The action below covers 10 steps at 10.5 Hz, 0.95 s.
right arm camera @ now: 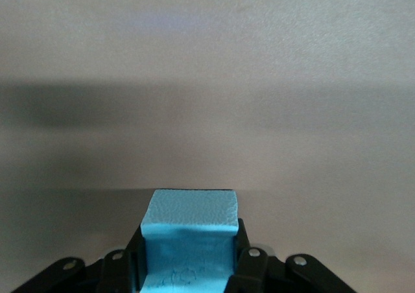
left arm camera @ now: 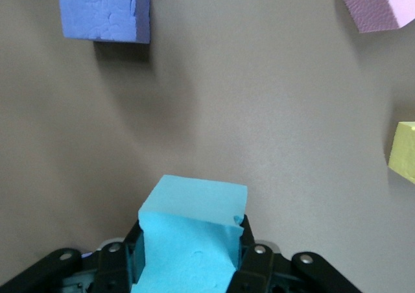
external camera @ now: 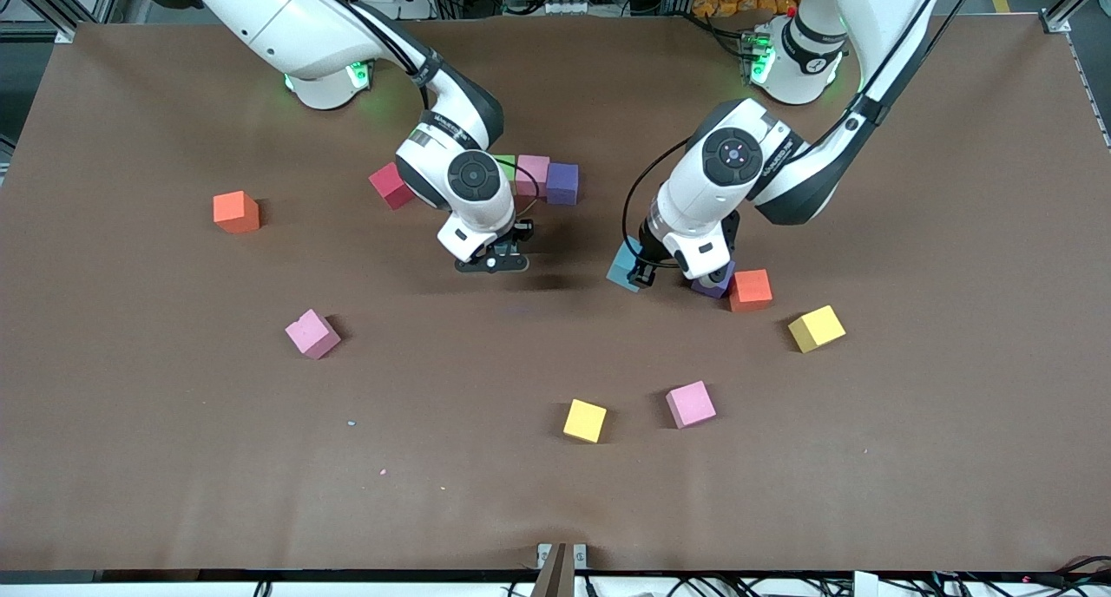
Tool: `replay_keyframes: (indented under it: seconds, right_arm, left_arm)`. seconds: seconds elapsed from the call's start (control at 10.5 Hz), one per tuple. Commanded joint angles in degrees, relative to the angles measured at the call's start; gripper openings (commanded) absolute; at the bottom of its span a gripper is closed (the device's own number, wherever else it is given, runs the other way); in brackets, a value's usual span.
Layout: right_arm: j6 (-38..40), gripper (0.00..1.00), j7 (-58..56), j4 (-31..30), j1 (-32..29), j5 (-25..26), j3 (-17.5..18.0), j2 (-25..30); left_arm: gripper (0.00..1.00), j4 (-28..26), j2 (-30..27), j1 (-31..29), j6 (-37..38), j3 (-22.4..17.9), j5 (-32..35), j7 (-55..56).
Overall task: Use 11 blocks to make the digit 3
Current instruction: 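Lower both cyan blocks onto the table near the purple block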
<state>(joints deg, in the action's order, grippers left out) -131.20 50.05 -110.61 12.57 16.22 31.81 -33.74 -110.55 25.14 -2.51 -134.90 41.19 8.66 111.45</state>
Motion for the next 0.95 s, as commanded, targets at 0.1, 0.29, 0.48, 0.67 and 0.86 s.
replay_keyframes:
  seconds: [0.1,0.29,0.48,0.67,0.86]
  right_arm:
    - [-1.96,0.02,0.05,-2.85,-0.44,2.06,0.54,1.04]
    - [-2.22,0.02,0.4,-4.08,-0.44,3.11,0.71,1.22]
    - [-2.83,0.02,0.4,-5.83,-0.52,3.29,0.71,2.53]
    - [-2.92,0.02,0.31,-6.54,-0.44,3.29,0.71,3.15]
    - [-2.92,0.02,0.49,-6.89,-0.44,3.29,0.8,3.67]
  left_arm:
    - [0.0,1.56,1.13,0.58,1.13,0.12,0.31,0.78]
    - [0.0,1.56,1.22,1.19,1.13,0.12,0.66,0.87]
    - [0.0,2.17,2.01,1.98,1.13,0.12,0.57,5.32]
    - [0.0,4.37,4.55,3.65,1.13,0.12,0.57,9.55]
    - [0.0,5.17,5.79,4.35,1.13,0.12,0.66,10.97]
